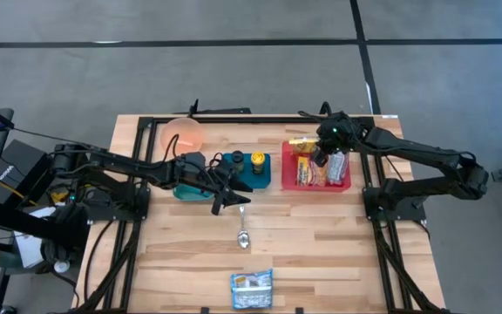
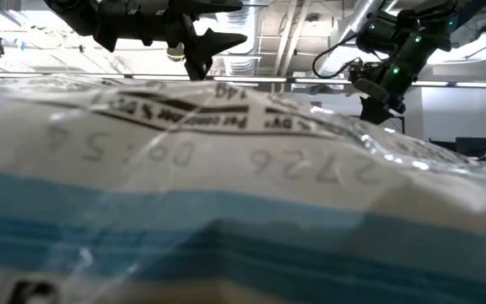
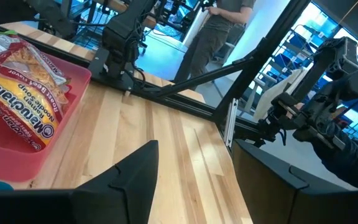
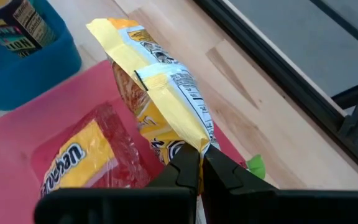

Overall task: Pick & Place Food Item
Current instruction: Put the yellow noodle pack into the pink bin

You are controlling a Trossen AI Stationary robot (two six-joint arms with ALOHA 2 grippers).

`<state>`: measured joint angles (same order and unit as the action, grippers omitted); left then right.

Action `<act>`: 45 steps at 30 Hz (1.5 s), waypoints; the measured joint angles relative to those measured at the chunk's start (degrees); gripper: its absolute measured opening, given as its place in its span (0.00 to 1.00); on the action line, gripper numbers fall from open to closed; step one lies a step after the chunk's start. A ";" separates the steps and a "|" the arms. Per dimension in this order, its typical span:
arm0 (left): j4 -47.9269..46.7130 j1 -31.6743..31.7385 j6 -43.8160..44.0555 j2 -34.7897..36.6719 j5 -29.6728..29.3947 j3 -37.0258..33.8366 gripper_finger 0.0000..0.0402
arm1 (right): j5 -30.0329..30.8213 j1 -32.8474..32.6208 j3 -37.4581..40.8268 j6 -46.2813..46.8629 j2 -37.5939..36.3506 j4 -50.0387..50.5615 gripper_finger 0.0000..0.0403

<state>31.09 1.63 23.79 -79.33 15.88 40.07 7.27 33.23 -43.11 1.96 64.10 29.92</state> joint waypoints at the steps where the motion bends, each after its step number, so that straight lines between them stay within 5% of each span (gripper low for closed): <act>1: 0.00 0.00 0.02 0.00 0.01 0.00 0.50 | 0.00 -0.02 0.00 0.00 0.00 0.16 0.00; 22: -0.20 0.00 0.02 0.00 0.00 0.00 0.50 | -0.02 -0.07 0.00 0.61 0.00 0.12 0.00; 35: -0.90 0.00 0.02 0.00 0.00 0.00 0.50 | 1.53 -0.09 0.00 0.59 -0.02 0.06 0.18; 45: -3.72 -0.97 0.00 -0.02 0.00 0.00 0.50 | 6.27 0.04 -0.32 -0.92 -1.60 0.53 0.21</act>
<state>27.38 0.66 23.79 -79.35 15.88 40.07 13.54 33.28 -43.44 1.04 62.49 30.45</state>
